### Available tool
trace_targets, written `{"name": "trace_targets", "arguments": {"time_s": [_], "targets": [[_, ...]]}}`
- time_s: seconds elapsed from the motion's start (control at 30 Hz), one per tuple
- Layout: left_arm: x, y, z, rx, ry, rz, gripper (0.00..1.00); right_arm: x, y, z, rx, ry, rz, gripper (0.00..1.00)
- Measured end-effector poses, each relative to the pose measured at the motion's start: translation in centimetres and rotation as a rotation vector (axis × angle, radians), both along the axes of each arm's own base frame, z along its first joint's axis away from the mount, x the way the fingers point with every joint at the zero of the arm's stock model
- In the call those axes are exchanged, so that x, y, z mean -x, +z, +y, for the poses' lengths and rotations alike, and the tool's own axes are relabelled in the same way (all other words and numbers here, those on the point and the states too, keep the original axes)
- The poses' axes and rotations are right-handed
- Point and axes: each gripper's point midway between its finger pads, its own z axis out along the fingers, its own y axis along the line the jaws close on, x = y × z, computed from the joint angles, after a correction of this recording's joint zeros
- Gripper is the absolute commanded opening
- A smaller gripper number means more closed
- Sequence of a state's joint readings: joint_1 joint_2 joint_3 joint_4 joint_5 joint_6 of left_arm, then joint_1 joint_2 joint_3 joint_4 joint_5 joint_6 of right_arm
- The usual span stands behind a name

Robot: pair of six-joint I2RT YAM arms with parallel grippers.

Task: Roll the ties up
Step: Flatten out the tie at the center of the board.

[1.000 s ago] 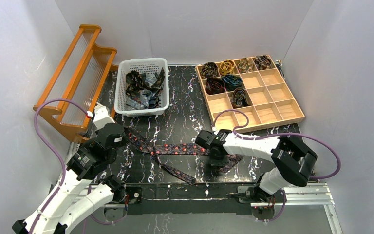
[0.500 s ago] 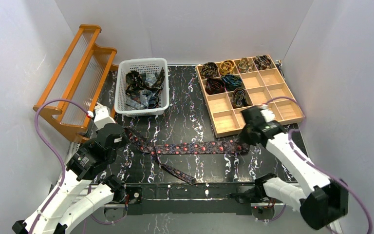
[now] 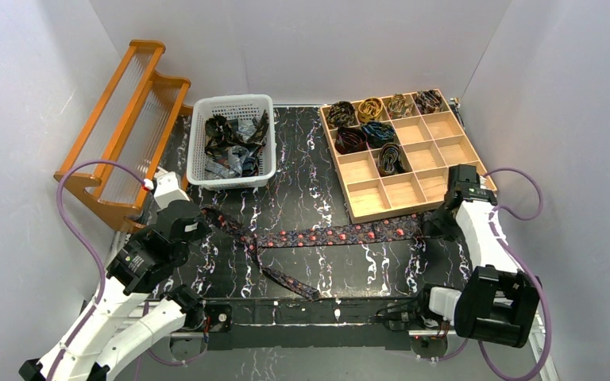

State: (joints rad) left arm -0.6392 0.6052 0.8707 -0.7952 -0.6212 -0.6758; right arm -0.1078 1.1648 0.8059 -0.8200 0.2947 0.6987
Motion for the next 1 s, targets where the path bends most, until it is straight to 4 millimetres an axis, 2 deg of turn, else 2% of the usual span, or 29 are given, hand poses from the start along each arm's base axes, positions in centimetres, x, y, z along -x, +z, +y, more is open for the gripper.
{"name": "trace_targets", "arguments": {"time_s": [0.07, 0.17, 0.3, 0.4, 0.47, 0.53, 0.6, 0.63, 0.7, 0.77, 0.83, 0.9, 1.0], "targets": [[0.0, 0.0, 0.0, -0.003, -0.002, 0.0, 0.0, 0.1, 0.0, -1.6, 0.025, -0.032, 0.004, 0.52], [0.0, 0.0, 0.0, -0.004, -0.001, 0.001, 0.0, 0.0, 0.6, -4.1, 0.069, -0.085, -0.009, 0.65], [0.2, -0.1, 0.4, -0.014, 0.007, 0.004, 0.0, -1.9, 3.6, -6.9, 0.16, -0.098, -0.056, 0.66], [0.3, 0.1, 0.6, -0.009, 0.013, -0.008, 0.0, -3.1, 5.5, -7.7, 0.202, -0.07, -0.098, 0.63], [0.4, 0.2, 0.8, -0.009, 0.016, -0.012, 0.0, -3.9, 6.3, -6.9, 0.162, -0.027, -0.135, 0.58], [0.4, 0.1, 0.8, -0.007, 0.021, -0.015, 0.0, -4.5, 6.5, -5.0, 0.07, 0.032, -0.18, 0.48], [0.5, -0.3, 0.9, -0.009, 0.025, -0.006, 0.0, -5.0, 6.6, -1.8, -0.074, 0.115, -0.252, 0.46], [0.5, -0.5, 0.8, -0.009, 0.027, -0.002, 0.1, -5.0, 6.5, 0.2, -0.16, 0.164, -0.294, 0.46], [0.6, -1.0, 0.9, -0.008, 0.035, 0.006, 0.46, -4.4, 5.6, 4.4, -0.303, 0.258, -0.333, 0.45], [0.6, -1.2, 1.1, -0.003, 0.056, 0.01, 0.52, -3.2, 4.2, 8.6, -0.391, 0.378, -0.308, 0.44], [0.8, -1.4, 1.5, 0.003, 0.09, 0.016, 0.62, -1.8, 3.3, 13.1, -0.457, 0.536, -0.264, 0.44], [1.2, -1.7, 2.2, -0.004, 0.125, 0.029, 0.7, -0.7, 2.9, 17.0, -0.505, 0.682, -0.231, 0.44], [1.6, -1.3, 3.0, -0.003, 0.168, 0.031, 0.72, 0.3, 1.8, 20.4, -0.531, 0.814, -0.182, 0.47]]}}
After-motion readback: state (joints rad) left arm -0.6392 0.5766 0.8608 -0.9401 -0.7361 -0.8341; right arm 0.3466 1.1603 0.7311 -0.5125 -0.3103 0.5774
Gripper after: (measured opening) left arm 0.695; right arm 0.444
